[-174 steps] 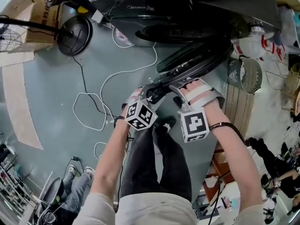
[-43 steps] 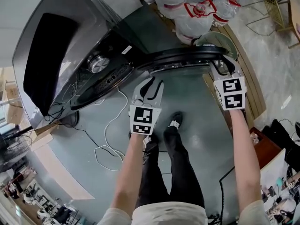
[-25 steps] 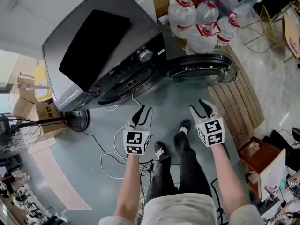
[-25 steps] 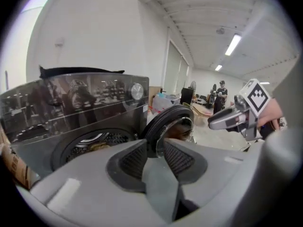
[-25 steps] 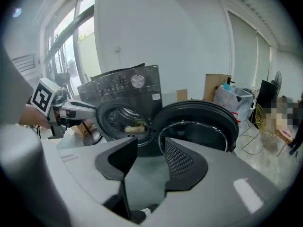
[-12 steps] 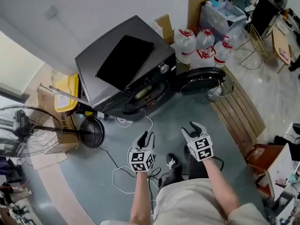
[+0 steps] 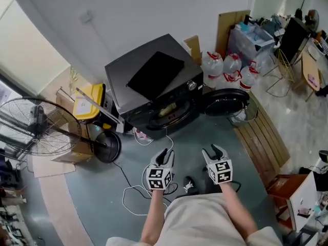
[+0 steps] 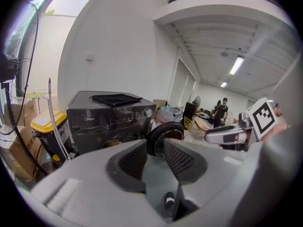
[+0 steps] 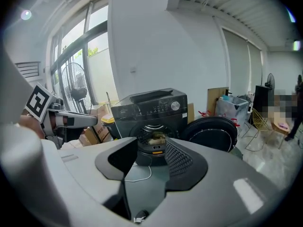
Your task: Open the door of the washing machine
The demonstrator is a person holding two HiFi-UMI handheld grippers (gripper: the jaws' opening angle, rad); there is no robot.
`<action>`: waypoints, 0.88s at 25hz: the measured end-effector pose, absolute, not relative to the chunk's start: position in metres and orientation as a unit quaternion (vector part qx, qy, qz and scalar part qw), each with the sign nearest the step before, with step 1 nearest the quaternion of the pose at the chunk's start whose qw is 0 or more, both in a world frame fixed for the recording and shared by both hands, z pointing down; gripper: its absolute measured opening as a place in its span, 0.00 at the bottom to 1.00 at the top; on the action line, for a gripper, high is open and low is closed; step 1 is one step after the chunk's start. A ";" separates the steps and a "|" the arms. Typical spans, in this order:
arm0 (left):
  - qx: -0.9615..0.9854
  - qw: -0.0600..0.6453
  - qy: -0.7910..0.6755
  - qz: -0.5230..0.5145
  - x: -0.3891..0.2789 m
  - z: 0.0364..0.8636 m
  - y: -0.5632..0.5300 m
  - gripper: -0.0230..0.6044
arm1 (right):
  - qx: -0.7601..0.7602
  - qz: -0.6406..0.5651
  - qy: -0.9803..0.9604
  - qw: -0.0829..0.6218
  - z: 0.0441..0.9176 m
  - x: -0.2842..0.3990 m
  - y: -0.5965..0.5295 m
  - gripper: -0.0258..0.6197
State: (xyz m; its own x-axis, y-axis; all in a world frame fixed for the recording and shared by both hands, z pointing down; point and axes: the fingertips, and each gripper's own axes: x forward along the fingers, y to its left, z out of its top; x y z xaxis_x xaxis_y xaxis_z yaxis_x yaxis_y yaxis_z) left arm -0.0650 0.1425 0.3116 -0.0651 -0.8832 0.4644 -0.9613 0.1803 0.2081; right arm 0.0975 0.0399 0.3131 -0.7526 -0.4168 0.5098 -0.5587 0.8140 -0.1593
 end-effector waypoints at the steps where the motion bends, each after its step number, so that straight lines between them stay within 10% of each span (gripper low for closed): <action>1: 0.633 0.250 -0.729 0.075 -0.066 0.310 0.144 0.31 | 0.264 0.155 -0.924 0.229 0.311 0.097 0.041 0.31; 22: 0.613 0.232 -0.753 0.063 -0.064 0.300 0.162 0.13 | 0.243 0.153 -0.934 0.214 0.299 0.089 0.070 0.06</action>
